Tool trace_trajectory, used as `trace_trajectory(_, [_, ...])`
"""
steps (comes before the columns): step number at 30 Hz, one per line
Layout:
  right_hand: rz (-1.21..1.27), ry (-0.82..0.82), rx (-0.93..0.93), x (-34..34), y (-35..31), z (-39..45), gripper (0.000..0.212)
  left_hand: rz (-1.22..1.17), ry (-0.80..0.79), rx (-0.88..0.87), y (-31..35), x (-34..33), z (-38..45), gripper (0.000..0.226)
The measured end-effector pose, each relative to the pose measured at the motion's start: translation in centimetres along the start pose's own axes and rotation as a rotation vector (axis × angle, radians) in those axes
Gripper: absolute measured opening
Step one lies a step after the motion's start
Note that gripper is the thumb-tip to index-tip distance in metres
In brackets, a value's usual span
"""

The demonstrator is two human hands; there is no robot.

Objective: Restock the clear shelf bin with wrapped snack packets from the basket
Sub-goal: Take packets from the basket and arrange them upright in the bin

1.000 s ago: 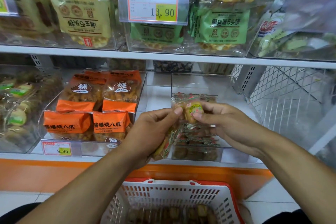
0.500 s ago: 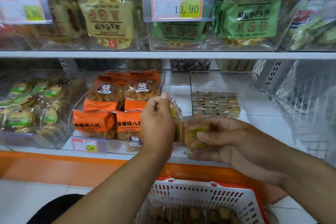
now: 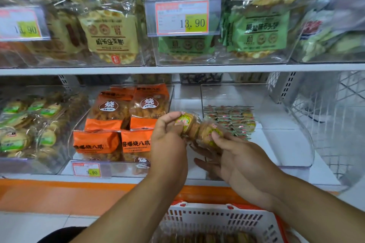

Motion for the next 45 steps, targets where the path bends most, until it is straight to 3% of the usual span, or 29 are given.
trace_trajectory(10, [0.030,-0.158,0.003,-0.7,-1.7,-0.2,0.044,0.092,0.035,-0.229,1.5,0.7,0.1,0.023])
trace_trajectory(16, [0.024,-0.202,-0.086,-1.1,-1.8,-0.4,0.045,0.219,0.071,-0.419,3.0,0.8,-0.1,0.028])
trace_trajectory(20, [0.002,-0.216,-0.098,-0.9,-1.9,-0.3,0.044,0.236,-0.021,-0.370,2.0,0.4,-0.4,0.019])
trace_trajectory(26, [0.029,-0.310,-0.123,-1.2,-2.6,-0.4,0.049,0.291,-0.123,-0.367,0.9,-0.9,-1.6,0.024])
trace_trajectory(30, [-0.039,-0.280,-0.104,-0.4,-3.2,0.0,0.055,0.336,-0.177,-0.348,-0.1,-1.7,-1.6,0.022])
trace_trajectory(34, [-0.198,-0.177,-0.125,2.6,-5.6,1.2,0.058,0.438,-0.309,-0.265,-2.5,-3.8,-1.6,0.025])
trace_trajectory(36, [-0.354,-0.078,-0.041,4.4,-7.9,2.3,0.056,0.480,-0.434,-0.207,-4.1,-5.1,-2.1,0.033])
trace_trajectory(40, [-1.020,0.273,0.269,9.6,-13.0,5.1,0.055,0.885,-0.619,-0.242,-7.0,-6.2,-2.8,0.039])
trace_trajectory(42, [-1.368,0.370,0.255,11.9,-13.4,6.4,0.059,1.172,-0.688,-0.420,-8.2,-6.3,-3.1,0.046])
trace_trajectory(45, [-1.468,0.408,0.067,14.9,-12.1,8.2,0.069,1.456,-0.689,-0.703,-9.5,-6.4,-3.8,0.070])
Point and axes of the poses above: each hand's wrist, its own z-axis towards the middle knuckle, its own x-axis out of the back of the hand, y = z × x, the point moved 6 cm from there along z, towards the middle knuckle, and after that the axes turned 11 degrees about z, right-handed, at the moved point
